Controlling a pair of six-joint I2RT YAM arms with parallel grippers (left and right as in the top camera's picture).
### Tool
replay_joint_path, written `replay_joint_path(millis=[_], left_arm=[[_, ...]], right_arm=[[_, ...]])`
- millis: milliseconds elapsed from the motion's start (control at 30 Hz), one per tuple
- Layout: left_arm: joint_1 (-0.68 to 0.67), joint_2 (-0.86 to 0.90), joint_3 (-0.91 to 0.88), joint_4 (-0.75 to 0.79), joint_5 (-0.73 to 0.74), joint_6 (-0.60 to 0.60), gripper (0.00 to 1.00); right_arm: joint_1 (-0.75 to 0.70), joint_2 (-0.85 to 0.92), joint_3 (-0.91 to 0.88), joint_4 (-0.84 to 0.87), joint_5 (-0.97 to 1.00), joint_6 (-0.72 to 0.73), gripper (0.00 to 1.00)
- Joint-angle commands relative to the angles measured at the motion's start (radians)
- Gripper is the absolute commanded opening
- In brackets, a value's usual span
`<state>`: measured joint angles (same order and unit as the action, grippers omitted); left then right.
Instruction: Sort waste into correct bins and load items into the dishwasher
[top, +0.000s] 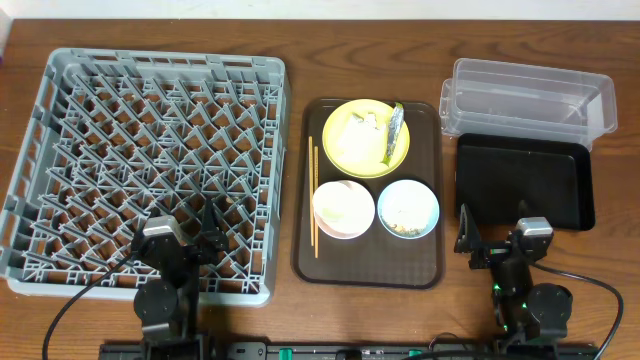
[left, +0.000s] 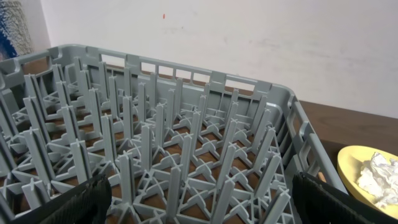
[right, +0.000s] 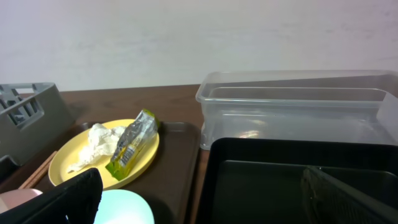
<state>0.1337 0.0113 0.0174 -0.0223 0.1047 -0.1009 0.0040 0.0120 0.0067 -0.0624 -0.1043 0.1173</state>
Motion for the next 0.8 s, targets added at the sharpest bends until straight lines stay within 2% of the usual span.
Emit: replay_joint_path(millis=[0,767], left_arm=[[-0.003,-0.007,-0.013,-0.037,0.018,0.002,0.95],[-0.007,0.008,-0.013,-0.037,0.018,0.002,0.95]], right_arm=[[0.016,-0.003,-0.001,-0.002,-0.005,-0.007,0.99],[0.016,-0.003,-0.001,-0.002,-0.005,-0.007,0.99]])
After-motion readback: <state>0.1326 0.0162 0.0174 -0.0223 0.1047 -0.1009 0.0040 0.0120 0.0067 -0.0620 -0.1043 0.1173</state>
